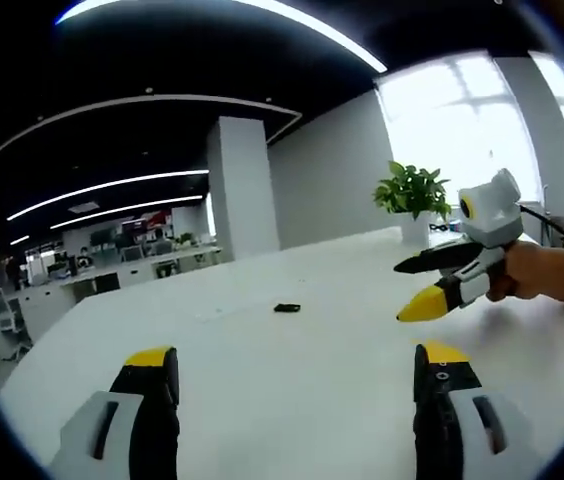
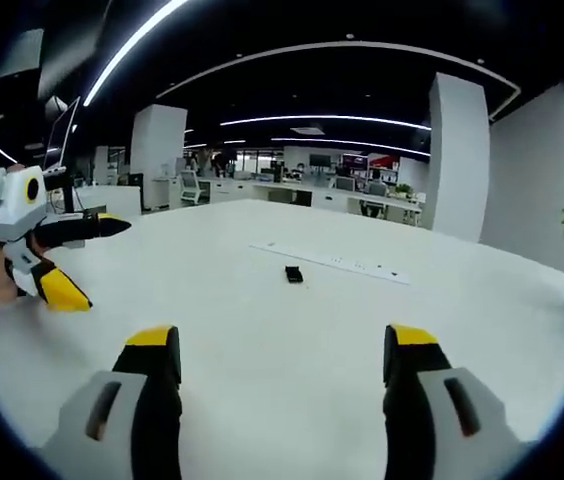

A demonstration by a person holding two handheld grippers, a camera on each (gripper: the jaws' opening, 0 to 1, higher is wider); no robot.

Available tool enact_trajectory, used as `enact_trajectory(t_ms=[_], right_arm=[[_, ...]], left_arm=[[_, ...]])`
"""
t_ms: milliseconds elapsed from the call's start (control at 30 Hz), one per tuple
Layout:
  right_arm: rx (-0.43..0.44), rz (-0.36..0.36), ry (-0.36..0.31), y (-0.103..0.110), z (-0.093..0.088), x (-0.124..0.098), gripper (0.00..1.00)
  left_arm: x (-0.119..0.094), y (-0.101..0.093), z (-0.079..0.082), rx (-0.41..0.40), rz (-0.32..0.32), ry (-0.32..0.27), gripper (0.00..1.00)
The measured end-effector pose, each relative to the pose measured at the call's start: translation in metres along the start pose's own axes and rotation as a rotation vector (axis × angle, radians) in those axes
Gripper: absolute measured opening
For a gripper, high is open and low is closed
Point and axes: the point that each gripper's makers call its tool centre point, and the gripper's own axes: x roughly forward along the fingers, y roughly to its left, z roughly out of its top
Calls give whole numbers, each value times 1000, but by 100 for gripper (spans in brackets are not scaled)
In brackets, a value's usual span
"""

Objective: Snap the two parts of the plastic buckle together until the buckle closes and remains connected.

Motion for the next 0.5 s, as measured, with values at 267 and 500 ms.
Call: enact_trajectory(t_ms=[267, 500], right_arm=[[-35, -4, -11, 0, -3, -12, 85], [-30, -17, -36, 0, 1, -23, 83]], left_arm=[[4, 15, 3, -16, 25, -4, 100], [9, 7, 1, 13, 4, 10, 100]])
